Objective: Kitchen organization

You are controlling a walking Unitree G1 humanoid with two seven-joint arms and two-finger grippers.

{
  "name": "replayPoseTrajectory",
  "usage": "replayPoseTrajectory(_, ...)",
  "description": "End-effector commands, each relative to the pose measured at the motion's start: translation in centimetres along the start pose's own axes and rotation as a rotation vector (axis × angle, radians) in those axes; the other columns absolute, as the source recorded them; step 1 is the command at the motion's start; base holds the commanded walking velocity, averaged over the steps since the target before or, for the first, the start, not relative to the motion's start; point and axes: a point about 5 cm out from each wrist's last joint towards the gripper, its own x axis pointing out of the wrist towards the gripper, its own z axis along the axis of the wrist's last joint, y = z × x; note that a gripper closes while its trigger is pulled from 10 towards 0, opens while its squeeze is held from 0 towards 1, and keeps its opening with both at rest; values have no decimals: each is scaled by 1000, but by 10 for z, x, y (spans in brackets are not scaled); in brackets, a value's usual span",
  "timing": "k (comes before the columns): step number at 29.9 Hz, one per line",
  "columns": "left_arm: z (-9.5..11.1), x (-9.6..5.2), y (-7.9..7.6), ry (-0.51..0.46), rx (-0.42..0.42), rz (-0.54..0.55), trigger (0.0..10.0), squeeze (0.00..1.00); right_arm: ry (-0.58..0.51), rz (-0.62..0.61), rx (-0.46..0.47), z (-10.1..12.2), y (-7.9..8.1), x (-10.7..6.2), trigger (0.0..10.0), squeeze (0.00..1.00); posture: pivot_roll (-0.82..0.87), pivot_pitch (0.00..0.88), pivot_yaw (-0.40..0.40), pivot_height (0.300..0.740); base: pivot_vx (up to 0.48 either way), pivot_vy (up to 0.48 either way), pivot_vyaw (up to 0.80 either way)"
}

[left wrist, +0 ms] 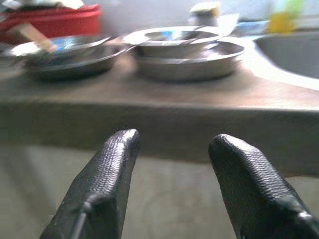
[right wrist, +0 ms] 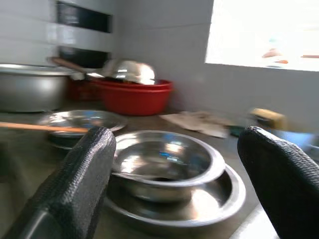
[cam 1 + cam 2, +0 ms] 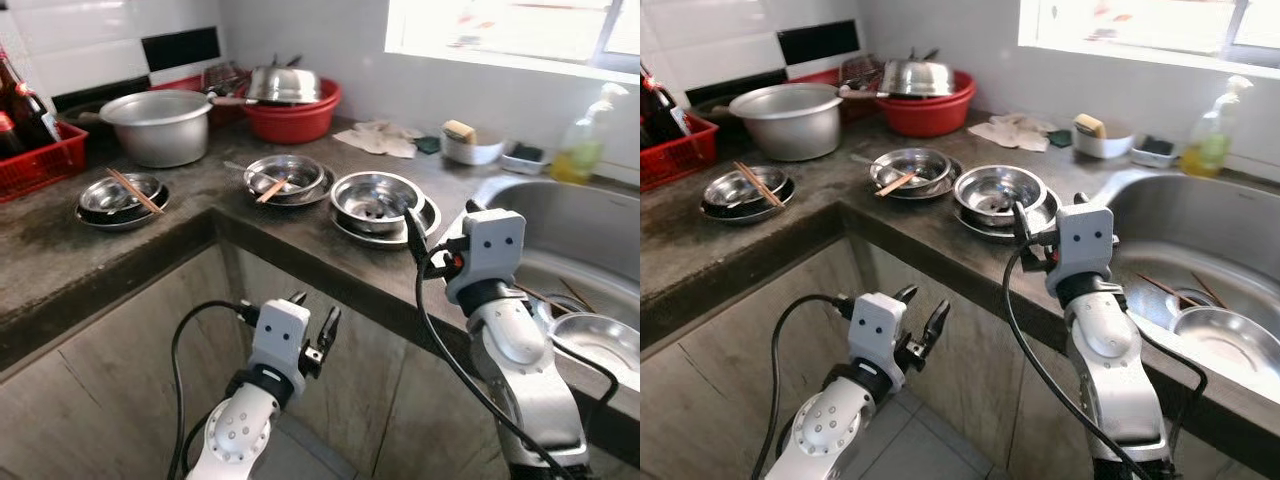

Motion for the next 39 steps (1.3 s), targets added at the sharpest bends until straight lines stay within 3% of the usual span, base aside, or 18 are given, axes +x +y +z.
replayPoseTrajectory(1,1,0,-2,0,-2,-6,10000,0,-10,0,-5,3,-6,3,10000,0,12,4,-24,740,0,0,0)
replayPoseTrajectory(11,0,-4,-7,7,-12,-20,10000,0,24,115,-64,-4,-12,25,10000,0,16,22,-28,740,0,0,0)
replayPoseTrajectory(13,1,-7,-8,10,-16,-24,10000,0,27,158,-102,-5,-14,39,10000,0,22,33,-34,740,0,0,0)
replayPoseTrajectory(18,3,-11,-12,8,-28,-28,10000,0,47,195,-164,-7,-18,57,10000,0,27,56,-46,740,0,0,0)
replayPoseTrajectory(24,4,-15,-15,15,-37,-30,10000,0,70,251,-163,-14,-17,71,10000,0,30,87,-57,740,0,0,0)
replayPoseTrajectory(39,8,-19,-18,24,-54,-28,10000,0,154,277,-194,-37,-21,77,10000,0,31,122,-66,740,0,0,0)
